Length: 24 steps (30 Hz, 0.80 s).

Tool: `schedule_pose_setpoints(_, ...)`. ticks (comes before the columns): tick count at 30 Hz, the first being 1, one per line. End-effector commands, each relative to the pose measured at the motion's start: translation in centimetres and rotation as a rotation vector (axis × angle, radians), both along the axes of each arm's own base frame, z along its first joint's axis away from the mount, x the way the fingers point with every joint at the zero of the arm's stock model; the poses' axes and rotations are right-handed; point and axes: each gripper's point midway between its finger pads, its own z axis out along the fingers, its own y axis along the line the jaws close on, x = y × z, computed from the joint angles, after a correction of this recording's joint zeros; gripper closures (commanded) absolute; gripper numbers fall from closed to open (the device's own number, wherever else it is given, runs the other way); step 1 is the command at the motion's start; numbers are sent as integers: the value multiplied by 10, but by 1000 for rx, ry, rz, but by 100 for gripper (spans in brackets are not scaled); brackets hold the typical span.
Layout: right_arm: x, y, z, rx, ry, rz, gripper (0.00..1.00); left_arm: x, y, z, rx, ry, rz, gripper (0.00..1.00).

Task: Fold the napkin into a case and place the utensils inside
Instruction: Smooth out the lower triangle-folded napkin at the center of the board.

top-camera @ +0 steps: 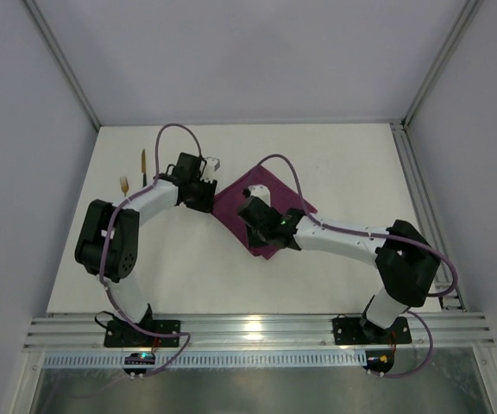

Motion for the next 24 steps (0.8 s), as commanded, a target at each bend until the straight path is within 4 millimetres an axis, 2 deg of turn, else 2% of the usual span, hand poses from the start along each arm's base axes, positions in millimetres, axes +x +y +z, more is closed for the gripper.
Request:
schedule_pose_setpoints(1,0,5,-7,23,-8,-90,76,-10,-1,-12,10,32,-56,65)
schedule_pose_setpoints(4,-9,8,-23,29,34,-94,76,-9,-4,-6,-5,14,-58,65)
schedule_pose_setpoints(9,-19,8,-35,88,67,-128,75,-9,-6,-2,-13,1,-67,64)
schedule_pose_setpoints(17,-28,14,-41,212,103,-190,75,-12,-21,-2,-25,-2,-106,64)
schedule_pose_setpoints(24,-30,3,-51,198,109,-251,75,-6,-19,0,-15,-22,-64,64)
